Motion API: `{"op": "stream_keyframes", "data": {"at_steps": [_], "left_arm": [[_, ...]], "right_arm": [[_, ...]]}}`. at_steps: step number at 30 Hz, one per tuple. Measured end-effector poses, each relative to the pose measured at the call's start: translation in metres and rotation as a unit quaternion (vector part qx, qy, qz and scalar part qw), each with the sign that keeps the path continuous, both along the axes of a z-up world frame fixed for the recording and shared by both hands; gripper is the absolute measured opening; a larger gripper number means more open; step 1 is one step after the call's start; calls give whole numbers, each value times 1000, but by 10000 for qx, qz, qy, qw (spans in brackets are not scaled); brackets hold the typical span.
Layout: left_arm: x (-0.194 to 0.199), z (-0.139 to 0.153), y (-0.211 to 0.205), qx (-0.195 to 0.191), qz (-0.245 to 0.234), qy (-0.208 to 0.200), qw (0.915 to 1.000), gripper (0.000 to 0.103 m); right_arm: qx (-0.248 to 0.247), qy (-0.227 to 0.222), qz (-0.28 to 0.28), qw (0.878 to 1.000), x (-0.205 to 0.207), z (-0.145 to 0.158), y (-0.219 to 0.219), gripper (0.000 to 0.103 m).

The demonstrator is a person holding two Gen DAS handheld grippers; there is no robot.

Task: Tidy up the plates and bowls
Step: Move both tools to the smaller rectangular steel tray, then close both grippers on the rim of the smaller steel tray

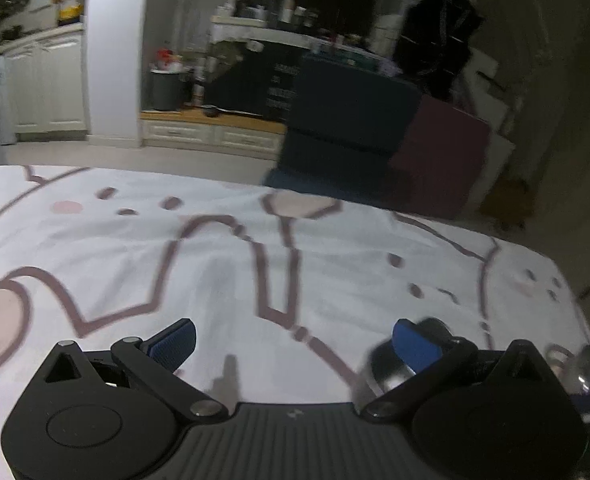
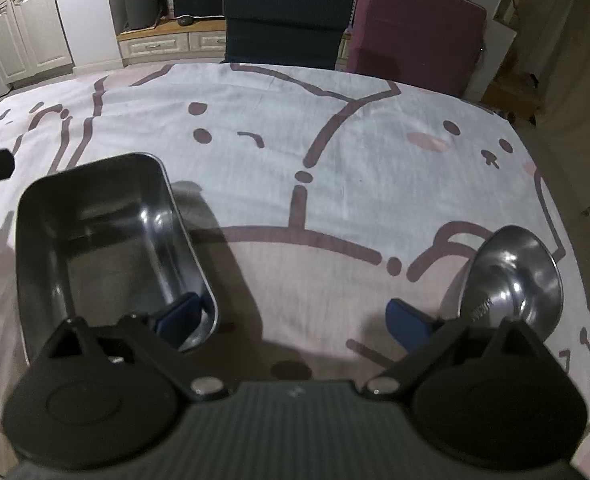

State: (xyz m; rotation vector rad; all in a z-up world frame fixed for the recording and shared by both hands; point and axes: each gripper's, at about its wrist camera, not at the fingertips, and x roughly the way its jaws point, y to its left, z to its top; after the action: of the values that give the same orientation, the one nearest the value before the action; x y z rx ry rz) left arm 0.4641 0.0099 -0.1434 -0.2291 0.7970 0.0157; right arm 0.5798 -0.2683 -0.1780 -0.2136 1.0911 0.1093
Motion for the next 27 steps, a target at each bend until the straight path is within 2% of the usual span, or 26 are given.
{"op": "stream_keyframes", "data": {"at_steps": [2, 5, 11, 15, 19, 24, 27], "left_arm": [[2, -4, -9, 82, -217, 94, 9997, 103], [4, -12, -20, 456, -408, 292, 9977, 103], [7, -24, -16, 963, -196, 596, 9934, 103], [5, -23, -12, 1013, -227, 683, 9922, 103], [-1, -21, -19, 1286, -480, 784, 9874, 103], [-13, -26, -27, 1644, -1010, 1148, 9745, 103], [-18, -29, -26, 1478, -1163, 1331, 9731, 103]], "right_arm": [[28, 1, 27, 10000, -1, 0, 0, 99], [76, 2, 77, 9999, -2, 1, 0, 99], [63, 52, 154, 9998, -4, 3, 0, 99], [128, 49, 185, 9997, -3, 4, -1, 99], [213, -59, 49, 9997, 2, 4, -4, 99], [362, -220, -198, 9989, 10, 5, -4, 99], [558, -301, -218, 9978, 13, 6, -3, 99]]}}
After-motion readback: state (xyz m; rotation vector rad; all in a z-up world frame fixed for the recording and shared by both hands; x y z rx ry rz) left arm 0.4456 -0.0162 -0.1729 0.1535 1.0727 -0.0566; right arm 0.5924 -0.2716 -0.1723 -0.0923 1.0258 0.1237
